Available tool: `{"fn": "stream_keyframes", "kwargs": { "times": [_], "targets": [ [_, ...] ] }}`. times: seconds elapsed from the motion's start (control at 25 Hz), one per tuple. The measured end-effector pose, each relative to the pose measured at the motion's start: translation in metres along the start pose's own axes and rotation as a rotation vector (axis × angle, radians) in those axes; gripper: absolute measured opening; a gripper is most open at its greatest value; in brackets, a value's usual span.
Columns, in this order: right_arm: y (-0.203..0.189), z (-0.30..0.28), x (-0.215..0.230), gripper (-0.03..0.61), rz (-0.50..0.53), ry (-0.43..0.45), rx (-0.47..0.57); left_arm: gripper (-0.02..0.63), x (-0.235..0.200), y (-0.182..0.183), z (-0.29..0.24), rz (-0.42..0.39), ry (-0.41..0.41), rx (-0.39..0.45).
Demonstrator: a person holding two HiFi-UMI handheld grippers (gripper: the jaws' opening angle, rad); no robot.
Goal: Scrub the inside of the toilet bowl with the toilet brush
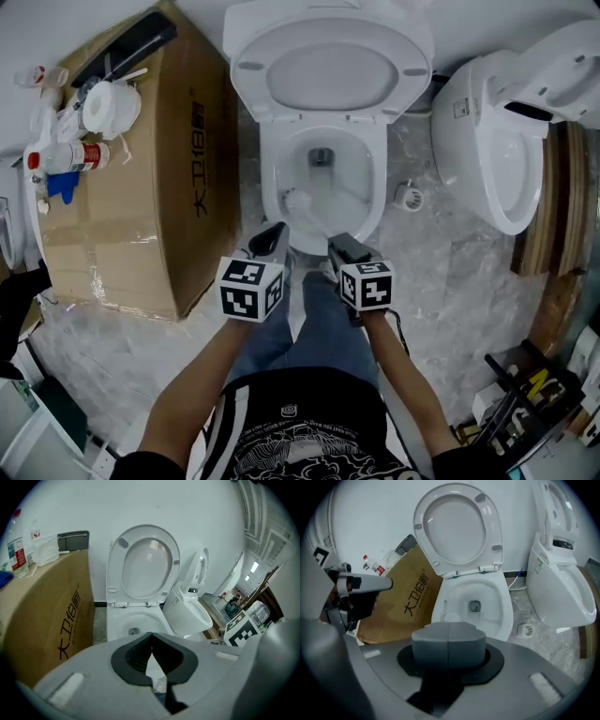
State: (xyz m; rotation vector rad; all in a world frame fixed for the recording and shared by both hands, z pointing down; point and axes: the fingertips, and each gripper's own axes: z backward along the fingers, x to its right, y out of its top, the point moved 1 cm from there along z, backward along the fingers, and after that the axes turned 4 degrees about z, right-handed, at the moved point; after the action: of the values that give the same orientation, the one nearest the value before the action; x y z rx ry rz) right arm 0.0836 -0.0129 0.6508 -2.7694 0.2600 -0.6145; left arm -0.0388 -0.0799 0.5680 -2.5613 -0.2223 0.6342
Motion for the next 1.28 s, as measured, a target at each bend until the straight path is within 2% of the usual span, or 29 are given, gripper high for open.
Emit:
{"fn": "stream_keyframes", "kwargs": {
  "times": [0.24, 0.52, 0.72, 1.0, 1.28],
  "targets": [
    [-0.030, 0.019, 0.019, 0.149, 0.064, -0.005, -0.058, -0.008, 0.024, -0.005, -0.005, -0.018, 0.004, 0.014],
    [-0.040, 0.041, 0.046, 0.149, 0.125, -0.059, -0.103, -0.008, 0.047, -0.001, -0.010, -0.042, -0.006, 0.028],
    [-0.028, 0.051, 0.067, 0.149, 0.166, -0.114, -0.108, -0.008, 0.057, 0.005, -0.020, -0.065, -0.028, 0.024],
    [-0.002, 0.055, 0.101, 0.149, 0.137, -0.194, -0.060, -0.008, 0.057, 0.014, -0.027, -0.083, -0.043, 0.014],
    [0.045, 0.046, 0.116, 0.149, 0.134, -0.254, 0.013, -0.008, 0.040, 0.025, -0.025, -0.074, -0.040, 0.005]
  ]
}}
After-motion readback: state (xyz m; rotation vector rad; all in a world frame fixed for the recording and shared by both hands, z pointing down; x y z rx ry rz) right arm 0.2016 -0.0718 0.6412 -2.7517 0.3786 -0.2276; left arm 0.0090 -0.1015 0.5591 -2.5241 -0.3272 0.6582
